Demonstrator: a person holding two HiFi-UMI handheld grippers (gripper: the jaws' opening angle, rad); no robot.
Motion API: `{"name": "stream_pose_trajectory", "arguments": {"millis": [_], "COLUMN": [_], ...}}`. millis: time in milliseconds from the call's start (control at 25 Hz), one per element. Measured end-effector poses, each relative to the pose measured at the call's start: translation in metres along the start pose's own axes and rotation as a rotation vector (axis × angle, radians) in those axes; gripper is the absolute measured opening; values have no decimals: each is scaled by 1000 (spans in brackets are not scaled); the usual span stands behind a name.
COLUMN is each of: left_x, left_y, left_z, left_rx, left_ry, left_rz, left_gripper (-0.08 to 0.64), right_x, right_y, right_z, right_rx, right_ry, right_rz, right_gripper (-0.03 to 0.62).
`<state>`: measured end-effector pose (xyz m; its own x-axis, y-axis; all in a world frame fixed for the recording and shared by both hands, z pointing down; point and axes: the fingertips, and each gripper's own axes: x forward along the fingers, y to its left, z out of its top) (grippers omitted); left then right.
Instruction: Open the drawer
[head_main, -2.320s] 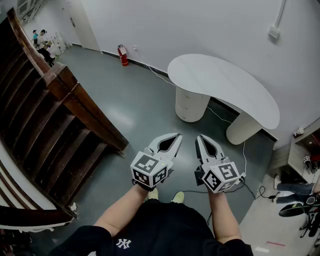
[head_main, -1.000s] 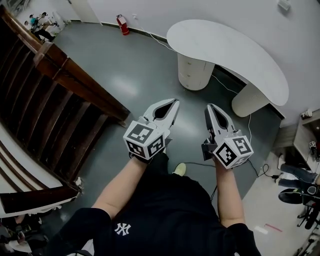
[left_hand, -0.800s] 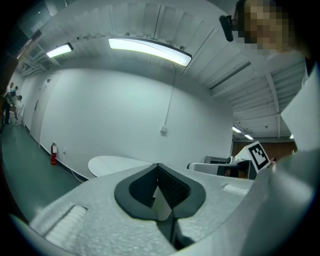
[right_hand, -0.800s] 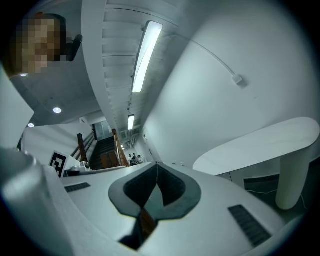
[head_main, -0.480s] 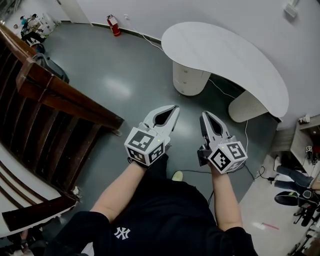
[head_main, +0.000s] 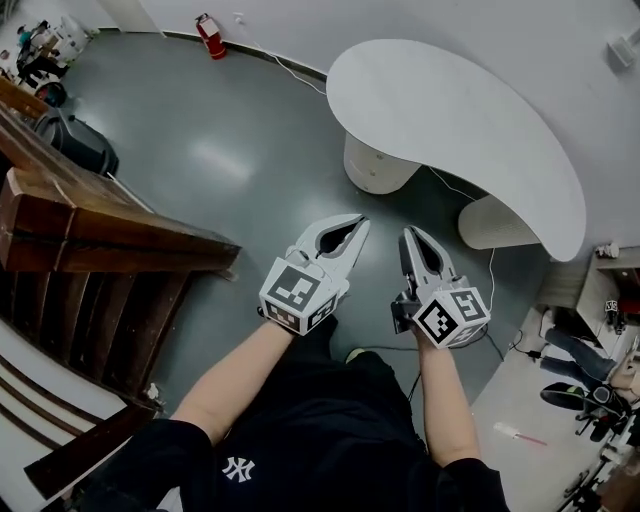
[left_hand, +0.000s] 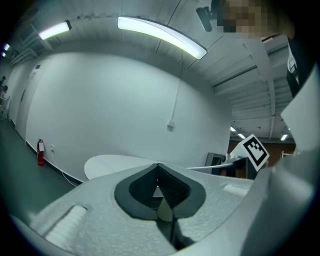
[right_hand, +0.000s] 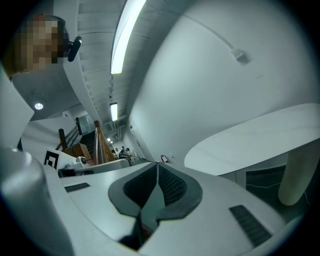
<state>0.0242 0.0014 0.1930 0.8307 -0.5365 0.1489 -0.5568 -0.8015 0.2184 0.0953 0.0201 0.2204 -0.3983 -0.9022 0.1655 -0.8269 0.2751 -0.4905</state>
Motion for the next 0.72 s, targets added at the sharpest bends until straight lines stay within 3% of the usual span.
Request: {"name": "stream_pose_trajectory", "arguments": {"millis": [360, 720], "left_x": [44, 125], "left_y": [70, 140], "left_z": [-25, -96], "left_rx": [-23, -12], "left_ry": [9, 21], "left_rz": [0, 18], "left_gripper": [8, 8], "right_x": [72, 161], "right_y": [-42, -137], "right_z": [-21, -81], "right_rx": [41, 94], "right_ry": [40, 69], "right_rz": [-73, -109], "right_gripper": [18, 34]}}
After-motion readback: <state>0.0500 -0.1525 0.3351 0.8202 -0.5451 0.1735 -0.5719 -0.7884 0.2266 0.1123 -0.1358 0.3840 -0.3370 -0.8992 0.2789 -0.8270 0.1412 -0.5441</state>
